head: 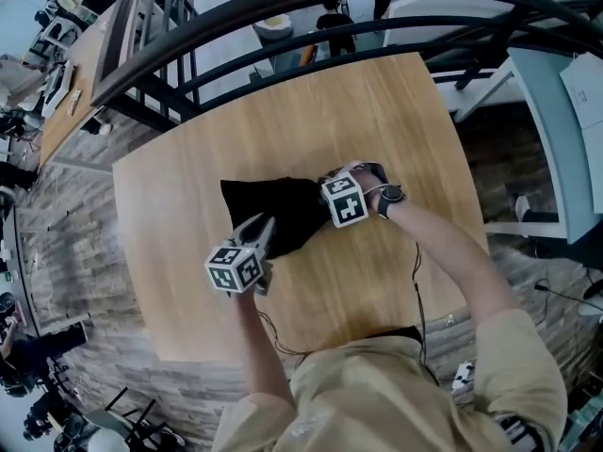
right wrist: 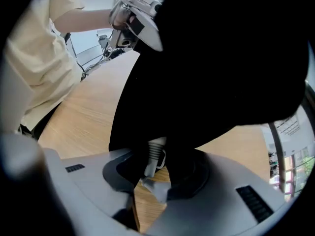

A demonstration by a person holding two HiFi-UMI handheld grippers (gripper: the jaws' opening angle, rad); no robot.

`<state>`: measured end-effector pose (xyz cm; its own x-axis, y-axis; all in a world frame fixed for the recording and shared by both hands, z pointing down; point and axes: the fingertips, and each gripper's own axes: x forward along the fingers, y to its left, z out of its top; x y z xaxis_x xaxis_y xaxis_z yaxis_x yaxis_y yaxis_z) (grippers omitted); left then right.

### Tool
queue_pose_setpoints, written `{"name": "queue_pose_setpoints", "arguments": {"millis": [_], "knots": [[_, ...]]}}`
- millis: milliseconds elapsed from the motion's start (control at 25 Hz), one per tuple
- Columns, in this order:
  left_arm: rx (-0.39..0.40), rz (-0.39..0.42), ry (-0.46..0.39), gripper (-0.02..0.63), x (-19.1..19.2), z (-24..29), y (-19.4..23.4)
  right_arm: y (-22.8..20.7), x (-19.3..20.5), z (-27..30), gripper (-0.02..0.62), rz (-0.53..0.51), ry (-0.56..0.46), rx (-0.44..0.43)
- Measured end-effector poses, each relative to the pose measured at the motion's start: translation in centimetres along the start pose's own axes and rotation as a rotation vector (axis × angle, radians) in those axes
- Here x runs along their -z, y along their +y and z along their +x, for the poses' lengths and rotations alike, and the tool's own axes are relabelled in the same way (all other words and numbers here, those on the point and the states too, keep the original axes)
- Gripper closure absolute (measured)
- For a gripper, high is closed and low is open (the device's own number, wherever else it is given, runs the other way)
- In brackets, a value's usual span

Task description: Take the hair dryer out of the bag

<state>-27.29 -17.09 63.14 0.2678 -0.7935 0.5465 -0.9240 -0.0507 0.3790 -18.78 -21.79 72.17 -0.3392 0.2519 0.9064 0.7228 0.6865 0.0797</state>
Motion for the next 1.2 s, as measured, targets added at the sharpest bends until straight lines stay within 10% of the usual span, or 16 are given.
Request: {"name": "queue_pose_setpoints", "arguments": {"millis": [120, 440, 840, 1200], "knots": [[0.002, -0.014, -0.005, 0.364, -0.3, -0.2, 0.1, 0.2, 0.0, -0.9, 0.494, 0.044, -0.048, 0.076], [0.135, -0.117, -0.020, 0.179, 1.1, -0.9, -0.8, 2.0, -0.8, -4.7, 0.500, 0.115, -0.109, 0.133], [0.155, -0.170, -0.037, 0.166, 3.1, -0.9, -1.1, 0.6, -4.0, -14.8, 0.589, 0.180, -0.243, 0.219], [0.119, -0.060, 0.042, 0.166, 4.5, -0.5, -2.5, 5.8, 2.6, -9.5, 0.588, 0.332, -0.016, 0.106]]}}
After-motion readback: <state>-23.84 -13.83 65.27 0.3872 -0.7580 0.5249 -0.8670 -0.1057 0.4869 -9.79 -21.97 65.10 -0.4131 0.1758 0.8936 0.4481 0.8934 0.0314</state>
